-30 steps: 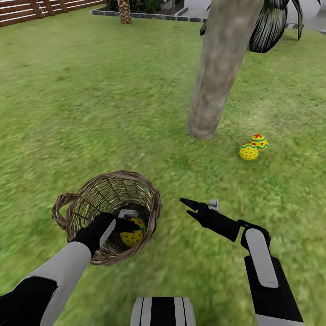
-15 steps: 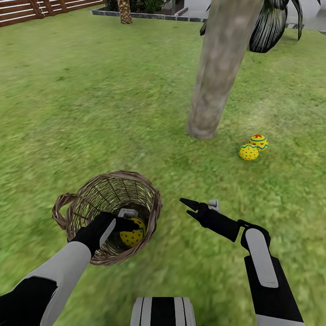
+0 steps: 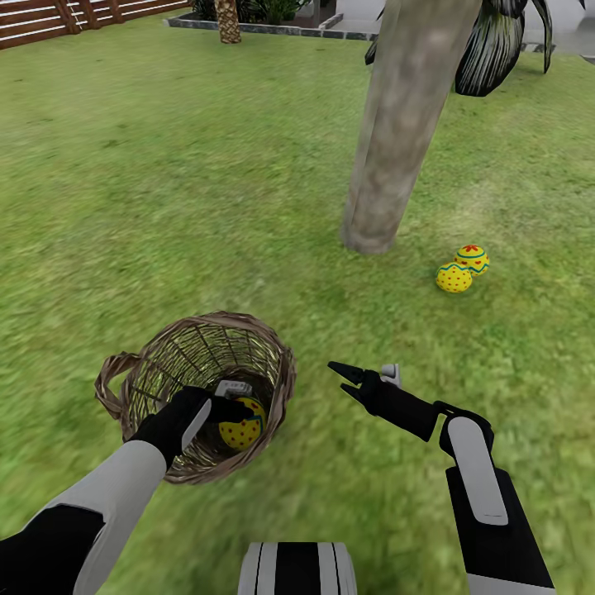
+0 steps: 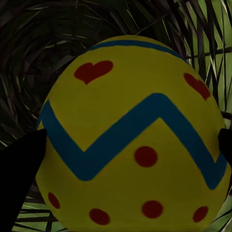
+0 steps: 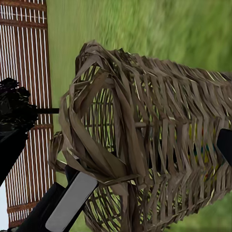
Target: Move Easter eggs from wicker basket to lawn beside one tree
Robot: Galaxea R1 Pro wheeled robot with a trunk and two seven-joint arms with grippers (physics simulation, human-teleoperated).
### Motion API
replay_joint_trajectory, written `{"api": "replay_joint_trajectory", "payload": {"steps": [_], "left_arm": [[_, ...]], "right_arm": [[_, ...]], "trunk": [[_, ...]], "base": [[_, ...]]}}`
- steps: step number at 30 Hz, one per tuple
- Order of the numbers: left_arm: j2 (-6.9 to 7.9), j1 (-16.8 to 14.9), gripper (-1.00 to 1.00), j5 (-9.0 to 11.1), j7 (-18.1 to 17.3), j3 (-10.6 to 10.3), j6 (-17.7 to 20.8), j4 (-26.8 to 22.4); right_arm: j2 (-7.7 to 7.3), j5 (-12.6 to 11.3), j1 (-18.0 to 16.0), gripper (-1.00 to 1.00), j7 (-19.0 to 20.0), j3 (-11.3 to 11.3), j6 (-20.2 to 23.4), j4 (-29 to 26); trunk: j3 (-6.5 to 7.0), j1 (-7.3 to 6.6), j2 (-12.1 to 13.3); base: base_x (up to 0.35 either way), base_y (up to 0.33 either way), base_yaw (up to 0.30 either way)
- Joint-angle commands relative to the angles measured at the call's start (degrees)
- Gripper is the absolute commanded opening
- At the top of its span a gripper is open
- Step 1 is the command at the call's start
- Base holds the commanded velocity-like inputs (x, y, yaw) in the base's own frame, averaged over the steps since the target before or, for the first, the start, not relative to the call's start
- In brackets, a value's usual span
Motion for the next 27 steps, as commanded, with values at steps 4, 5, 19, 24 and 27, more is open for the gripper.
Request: {"api": "replay_joint_trajectory", "payload": {"steps": [4,5,19,24,27], "left_arm": [[0.08,0.02,-1.0,-0.11,0.13,-0.29,0.19,1.75],[0.08,0.02,-1.0,-0.12,0.13,-0.29,0.18,1.75],[0.09,0.08,-1.0,-0.14,-0.14,-0.29,0.18,1.65],[0.09,0.03,-1.0,-0.14,-0.2,-0.29,0.25,1.59],[0.09,0.02,-1.0,-0.14,-0.17,-0.29,0.26,1.64]], "right_arm": [[0.06,0.6,-0.04,1.0,0.6,-0.16,0.34,-0.01],[0.06,0.6,-0.04,1.0,0.6,-0.16,0.34,-0.01],[0.06,0.6,-0.04,1.0,0.6,-0.16,0.34,-0.01],[0.06,0.6,-0.04,1.0,0.6,-0.16,0.34,-0.01],[0.06,0.6,-0.04,1.0,0.6,-0.16,0.34,-0.01]], "trunk": [[-0.04,0.0,-0.01],[-0.04,0.0,-0.01],[-0.04,0.0,-0.01],[0.4,-0.05,0.02],[0.4,-0.05,0.02]], "base": [[0.0,0.0,0.0],[0.0,0.0,0.0],[-0.003,0.0,0.0],[0.0,0.0,0.0],[0.0,0.0,0.0]]}}
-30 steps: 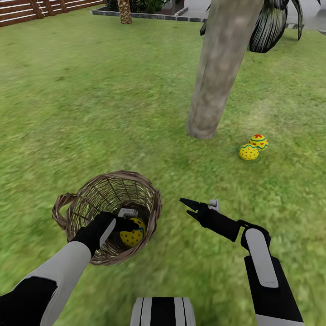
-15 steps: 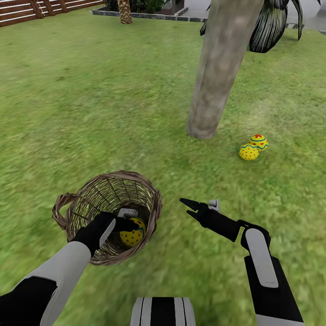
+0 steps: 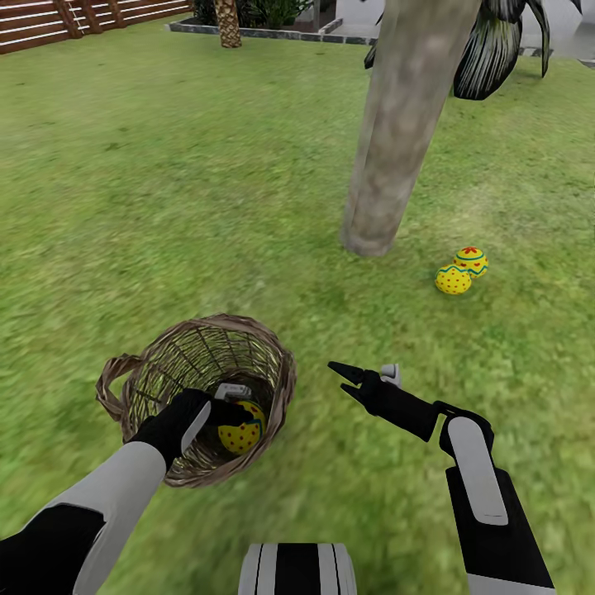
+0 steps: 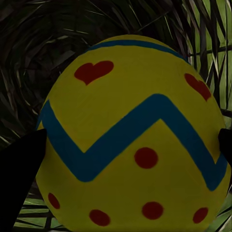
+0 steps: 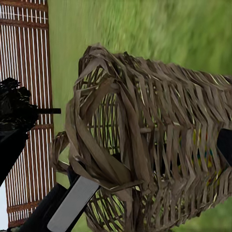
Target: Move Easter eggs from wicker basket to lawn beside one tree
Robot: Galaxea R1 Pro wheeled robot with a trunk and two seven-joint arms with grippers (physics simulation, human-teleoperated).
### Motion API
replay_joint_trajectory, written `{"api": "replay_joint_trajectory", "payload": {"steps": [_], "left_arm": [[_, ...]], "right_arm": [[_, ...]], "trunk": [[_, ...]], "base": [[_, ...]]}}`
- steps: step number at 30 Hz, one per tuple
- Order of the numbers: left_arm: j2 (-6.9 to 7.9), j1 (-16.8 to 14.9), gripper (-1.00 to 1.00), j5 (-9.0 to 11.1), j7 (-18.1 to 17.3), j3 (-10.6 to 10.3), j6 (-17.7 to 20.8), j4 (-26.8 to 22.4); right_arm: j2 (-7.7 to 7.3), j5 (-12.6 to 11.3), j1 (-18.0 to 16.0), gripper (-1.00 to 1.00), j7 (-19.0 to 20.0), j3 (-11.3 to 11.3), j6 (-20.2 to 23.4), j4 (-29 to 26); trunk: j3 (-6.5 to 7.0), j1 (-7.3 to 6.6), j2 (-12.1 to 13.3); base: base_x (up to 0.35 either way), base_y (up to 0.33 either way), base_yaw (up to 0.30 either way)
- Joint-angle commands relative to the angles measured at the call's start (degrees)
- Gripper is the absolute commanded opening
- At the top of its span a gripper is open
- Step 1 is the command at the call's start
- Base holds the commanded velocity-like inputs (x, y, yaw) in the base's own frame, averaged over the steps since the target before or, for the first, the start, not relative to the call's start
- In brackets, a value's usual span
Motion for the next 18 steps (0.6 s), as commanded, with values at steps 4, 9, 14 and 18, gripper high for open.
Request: {"api": "replay_joint_trajectory", "payload": {"steps": [4,9,14,18], "left_arm": [[0.05,0.02,-1.0,-0.09,0.16,-0.3,0.28,0.37],[0.08,0.02,-1.0,-0.09,0.16,-0.3,0.25,0.31],[0.11,0.02,-1.0,-0.03,0.22,-0.28,0.27,0.1],[0.13,0.02,-1.0,0.07,0.38,-0.24,0.14,-0.26]], "right_arm": [[0.06,0.6,-0.04,1.0,0.6,-0.16,0.34,-0.01],[0.06,0.6,-0.04,1.0,0.6,-0.16,0.34,-0.01],[0.06,0.6,-0.04,1.0,0.6,-0.16,0.34,-0.01],[0.06,0.6,-0.04,1.0,0.6,-0.16,0.34,-0.01]], "trunk": [[0.18,-0.02,0.01],[0.4,-0.05,0.02],[1.51,-0.18,0.09],[1.51,-0.18,0.09]], "base": [[0.0,0.0,0.0],[0.0,0.0,0.0],[0.0,0.0,0.0],[0.0,0.0,0.0]]}}
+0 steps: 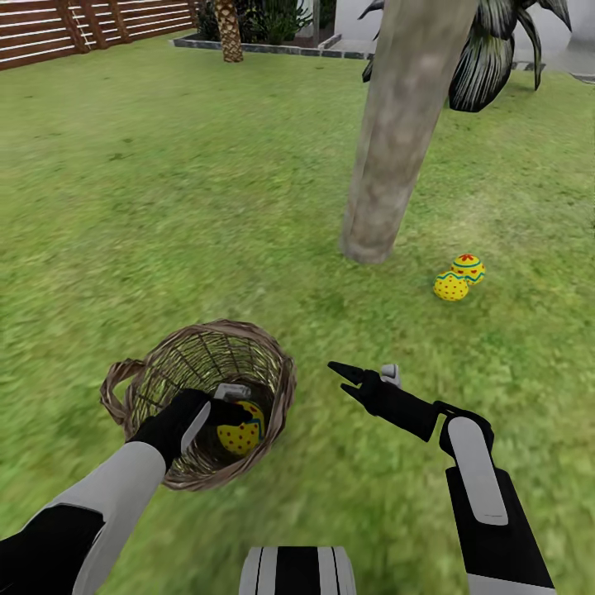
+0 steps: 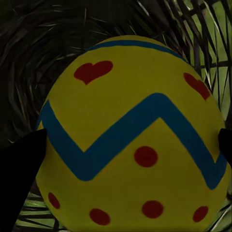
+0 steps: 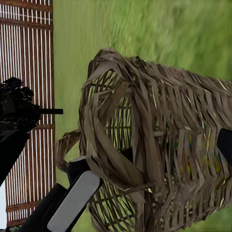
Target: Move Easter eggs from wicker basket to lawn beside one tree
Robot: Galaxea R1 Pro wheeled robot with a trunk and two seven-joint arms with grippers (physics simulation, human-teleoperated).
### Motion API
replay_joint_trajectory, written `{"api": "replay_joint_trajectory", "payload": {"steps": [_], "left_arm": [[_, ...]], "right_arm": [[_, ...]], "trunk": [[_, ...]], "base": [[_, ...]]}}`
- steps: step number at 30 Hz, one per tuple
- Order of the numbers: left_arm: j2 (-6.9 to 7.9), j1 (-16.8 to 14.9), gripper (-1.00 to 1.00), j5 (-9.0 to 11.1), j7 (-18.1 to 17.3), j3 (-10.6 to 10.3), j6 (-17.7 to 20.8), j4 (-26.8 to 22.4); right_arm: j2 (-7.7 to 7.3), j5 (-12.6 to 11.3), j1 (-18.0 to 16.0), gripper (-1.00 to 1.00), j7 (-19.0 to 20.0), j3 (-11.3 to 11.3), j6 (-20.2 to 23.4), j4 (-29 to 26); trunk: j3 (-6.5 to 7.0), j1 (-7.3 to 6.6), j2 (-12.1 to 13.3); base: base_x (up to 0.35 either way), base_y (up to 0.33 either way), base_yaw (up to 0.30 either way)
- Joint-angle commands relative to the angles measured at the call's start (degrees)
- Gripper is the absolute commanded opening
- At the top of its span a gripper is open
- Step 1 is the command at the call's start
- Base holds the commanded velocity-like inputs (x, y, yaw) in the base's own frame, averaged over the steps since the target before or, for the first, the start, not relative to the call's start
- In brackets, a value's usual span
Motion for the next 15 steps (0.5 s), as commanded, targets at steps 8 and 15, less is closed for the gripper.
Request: {"api": "replay_joint_trajectory", "payload": {"steps": [8,15], "left_arm": [[0.05,-0.06,-1.0,0.37,-0.08,-0.29,0.82,0.08],[0.77,-0.42,-1.0,0.27,-0.08,-0.3,1.19,0.48]], "right_arm": [[0.06,0.59,-0.04,1.0,0.6,-0.16,0.34,-0.01],[0.06,0.59,-0.04,1.0,0.6,-0.24,0.34,-0.01]], "trunk": [[1.51,-0.19,0.08],[3.06,-0.37,0.17]], "base": [[0.0,0.0,0.0],[-0.001,0.0,0.0]]}}
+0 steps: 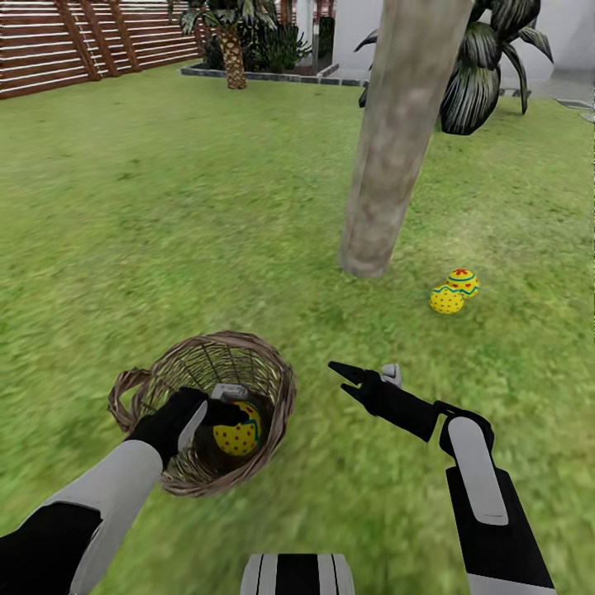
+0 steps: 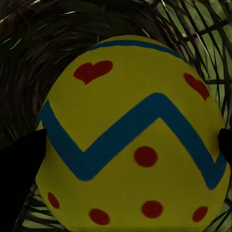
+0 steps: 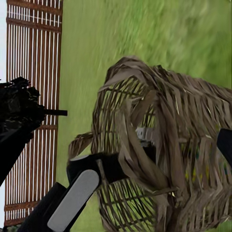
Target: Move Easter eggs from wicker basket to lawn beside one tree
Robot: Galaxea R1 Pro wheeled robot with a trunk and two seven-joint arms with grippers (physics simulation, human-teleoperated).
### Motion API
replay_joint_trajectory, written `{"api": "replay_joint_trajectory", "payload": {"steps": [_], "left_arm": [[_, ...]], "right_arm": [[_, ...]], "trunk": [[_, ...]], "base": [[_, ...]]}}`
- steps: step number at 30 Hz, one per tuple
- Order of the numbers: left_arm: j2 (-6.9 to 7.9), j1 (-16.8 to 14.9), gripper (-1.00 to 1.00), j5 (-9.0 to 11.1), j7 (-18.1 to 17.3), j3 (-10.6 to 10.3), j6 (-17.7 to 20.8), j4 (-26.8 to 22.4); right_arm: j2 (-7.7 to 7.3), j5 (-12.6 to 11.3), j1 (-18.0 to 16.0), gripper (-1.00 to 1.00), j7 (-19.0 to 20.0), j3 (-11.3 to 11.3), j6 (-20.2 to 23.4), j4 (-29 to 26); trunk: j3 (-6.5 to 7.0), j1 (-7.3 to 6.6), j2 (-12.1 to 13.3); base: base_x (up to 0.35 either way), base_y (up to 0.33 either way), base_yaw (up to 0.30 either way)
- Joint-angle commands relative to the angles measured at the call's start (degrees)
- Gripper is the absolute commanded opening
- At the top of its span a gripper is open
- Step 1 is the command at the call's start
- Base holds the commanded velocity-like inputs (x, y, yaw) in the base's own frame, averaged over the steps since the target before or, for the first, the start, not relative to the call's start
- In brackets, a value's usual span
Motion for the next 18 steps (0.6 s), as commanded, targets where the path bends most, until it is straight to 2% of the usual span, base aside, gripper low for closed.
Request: {"api": "replay_joint_trajectory", "payload": {"steps": [1,18], "left_arm": [[0.16,-0.03,-1.0,0.5,0.17,-0.41,0.28,-0.04],[0.23,-0.05,-1.0,0.5,0.58,-0.41,0.21,-0.04]], "right_arm": [[0.07,0.64,-0.04,1.0,0.6,-0.2,0.34,-0.01],[0.07,0.64,-0.04,1.0,0.6,-0.51,0.34,-0.01]], "trunk": [[0.19,-0.03,0.0],[3.95,-0.47,0.23]], "base": [[-0.112,0.0,0.0],[-0.086,0.0,0.0]]}}
